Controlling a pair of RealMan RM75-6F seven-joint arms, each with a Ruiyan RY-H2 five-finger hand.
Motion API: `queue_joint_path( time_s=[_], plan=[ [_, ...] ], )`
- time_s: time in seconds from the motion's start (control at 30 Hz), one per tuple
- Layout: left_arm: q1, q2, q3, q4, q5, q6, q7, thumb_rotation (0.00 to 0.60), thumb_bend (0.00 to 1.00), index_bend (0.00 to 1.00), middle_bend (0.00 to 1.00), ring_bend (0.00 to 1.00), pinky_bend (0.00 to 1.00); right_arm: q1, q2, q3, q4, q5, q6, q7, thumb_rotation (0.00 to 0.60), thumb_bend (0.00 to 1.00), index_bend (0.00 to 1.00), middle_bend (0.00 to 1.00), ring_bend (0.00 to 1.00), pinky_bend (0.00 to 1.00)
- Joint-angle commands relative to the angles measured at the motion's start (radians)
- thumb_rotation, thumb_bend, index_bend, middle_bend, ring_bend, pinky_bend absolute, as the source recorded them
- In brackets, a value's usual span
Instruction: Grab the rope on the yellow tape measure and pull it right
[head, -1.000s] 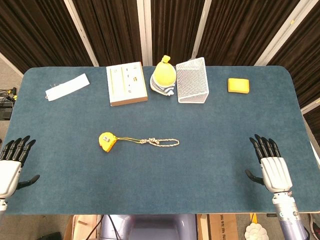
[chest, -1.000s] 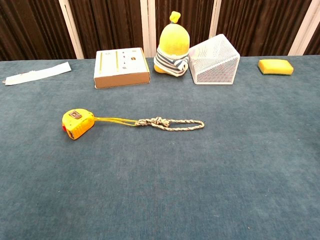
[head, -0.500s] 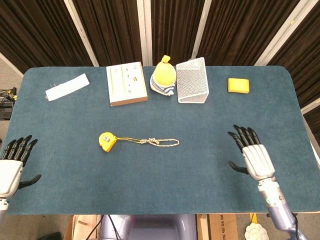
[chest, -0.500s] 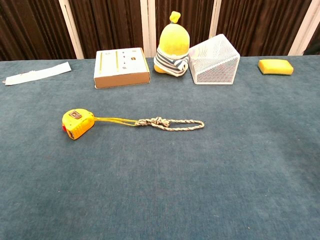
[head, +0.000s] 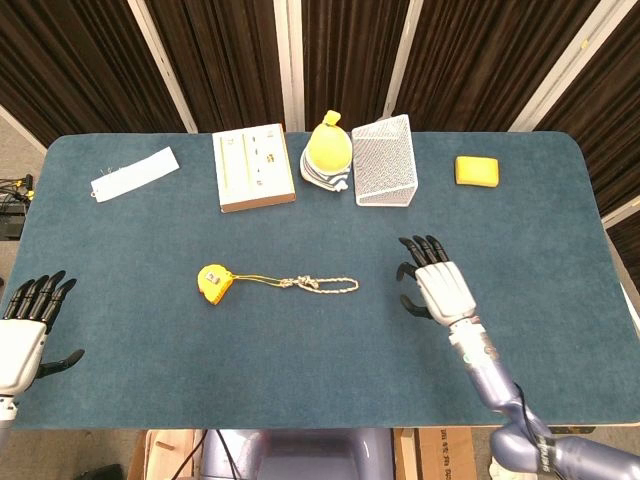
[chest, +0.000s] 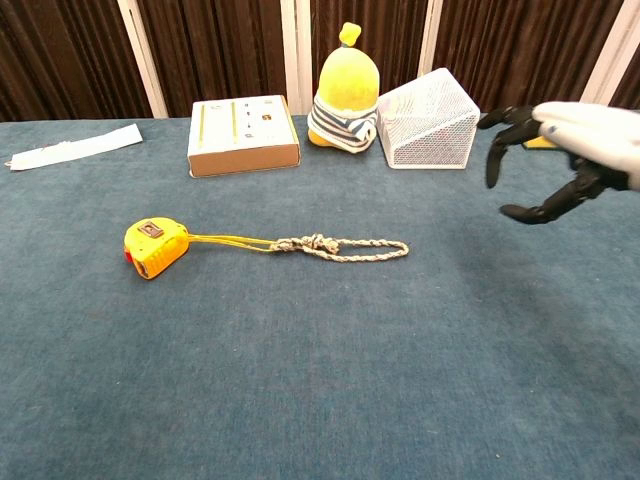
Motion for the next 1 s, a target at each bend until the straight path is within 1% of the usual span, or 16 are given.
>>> queue_joint_path(
  time_s=[0.03,0.27,0.4,0.53,0.67,1.0],
  plan=[
    [0.000,0.000,-0.001,0.000,-0.002,-0.001,-0.003,0.600,0.00,0.00,0.00,0.00,0.00,0.040,-0.069,0.017,0.059,0.060,-0.033,-0.032,0.600,0.36,0.50,0.12,0.00,0.00],
    [0.001,-0.002,-0.007,0.002,-0.008,0.001,-0.018,0.600,0.00,0.00,0.00,0.00,0.00,0.078,-0.162,0.013,0.155,0.111,-0.060,-0.054,0.600,0.36,0.50,0.12,0.00,0.00],
    [-0.001,-0.001,-0.008,0.001,-0.013,-0.007,-0.027,0.600,0.00,0.00,0.00,0.00,0.00,0.093,-0.205,0.008,0.206,0.121,-0.067,-0.051,0.600,0.36,0.53,0.13,0.00,0.00],
    [-0.004,-0.001,-0.008,0.001,-0.016,-0.016,-0.033,0.600,0.00,0.00,0.00,0.00,0.00,0.110,-0.247,0.009,0.257,0.127,-0.072,-0.039,0.600,0.39,0.54,0.14,0.00,0.00],
    [-0.007,-0.001,-0.010,0.002,-0.022,-0.023,-0.039,0.600,0.00,0.00,0.00,0.00,0.00,0.122,-0.274,0.010,0.291,0.129,-0.077,-0.026,0.600,0.41,0.55,0.14,0.00,0.00],
    [-0.015,-0.001,-0.013,0.000,-0.033,-0.043,-0.051,0.600,0.00,0.00,0.00,0.00,0.00,0.138,-0.330,0.001,0.346,0.129,-0.080,0.000,0.600,0.41,0.55,0.14,0.00,0.00]
  ],
)
